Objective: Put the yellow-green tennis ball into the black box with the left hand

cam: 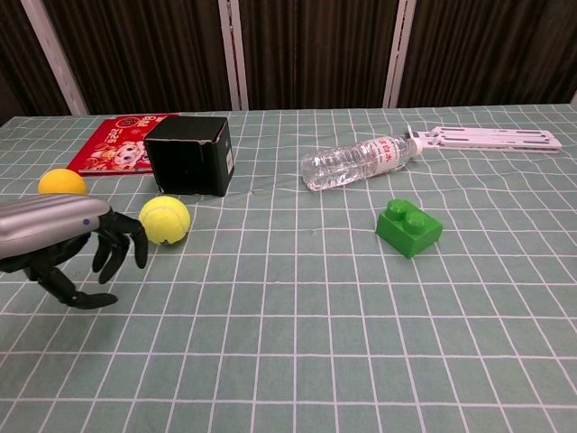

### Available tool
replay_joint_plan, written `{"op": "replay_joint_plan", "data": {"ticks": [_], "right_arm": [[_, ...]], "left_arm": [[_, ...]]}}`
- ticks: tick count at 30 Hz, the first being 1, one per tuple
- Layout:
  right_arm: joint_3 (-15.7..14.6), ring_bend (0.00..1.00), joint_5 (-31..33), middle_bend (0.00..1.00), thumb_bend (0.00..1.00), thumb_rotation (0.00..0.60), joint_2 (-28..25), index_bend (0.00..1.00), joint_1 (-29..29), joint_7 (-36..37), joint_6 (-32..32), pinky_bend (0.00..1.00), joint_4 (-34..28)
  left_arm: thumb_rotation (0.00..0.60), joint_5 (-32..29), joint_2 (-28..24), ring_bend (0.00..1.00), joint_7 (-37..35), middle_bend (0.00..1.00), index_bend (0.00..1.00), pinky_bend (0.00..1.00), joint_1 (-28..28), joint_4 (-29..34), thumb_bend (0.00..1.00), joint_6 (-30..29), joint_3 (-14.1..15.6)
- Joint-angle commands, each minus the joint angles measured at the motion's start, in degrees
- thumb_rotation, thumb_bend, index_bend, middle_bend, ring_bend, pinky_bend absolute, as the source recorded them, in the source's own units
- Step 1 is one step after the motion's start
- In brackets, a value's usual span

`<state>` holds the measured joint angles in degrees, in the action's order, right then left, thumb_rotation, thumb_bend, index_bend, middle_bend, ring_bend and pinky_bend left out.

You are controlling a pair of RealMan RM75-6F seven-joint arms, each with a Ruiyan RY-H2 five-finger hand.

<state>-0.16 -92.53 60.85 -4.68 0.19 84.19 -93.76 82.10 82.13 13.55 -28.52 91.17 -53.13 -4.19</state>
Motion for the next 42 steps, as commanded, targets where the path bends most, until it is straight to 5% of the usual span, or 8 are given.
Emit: {"op": "replay_joint_plan", "data": {"ticks": [1,6,29,42], "right_arm": [[-0.1,0.00,-0.1,0.00,0.21,0.600,-0.2,0.00,0.0,0.2,0.0,0.00,0.0],[-0.3,0.00,-0.3,0.00,0.21,0.600,-0.4,0.00,0.1,0.6,0.0,0.00,0.1],[0.3,0.00,0.6,0.00,0.21,0.600,-0.7,0.00,0.2,1.4,0.4,0.00,0.5],[0.3,0.00,0.8,0.00,0.21,0.600,-0.7,0.00,0.3,1.4,0.4,0.00,0.4]], "left_arm": [[0.600,-1.9,1.9,0.51,1.9,0.60,0.41,0.75,-1.6,-1.4,0.30,1.2,-0.9],[0.600,-4.9,4.0,0.51,3.9,0.60,0.42,0.75,-3.4,-2.9,0.38,2.8,-1.3],[0.600,-10.8,7.6,0.51,6.1,0.60,0.42,0.75,-6.7,-8.4,0.40,3.4,-1.1],[0.598,-11.8,10.5,0.48,2.5,0.49,0.35,0.70,-9.2,-12.9,0.39,4.3,-2.8]]}}
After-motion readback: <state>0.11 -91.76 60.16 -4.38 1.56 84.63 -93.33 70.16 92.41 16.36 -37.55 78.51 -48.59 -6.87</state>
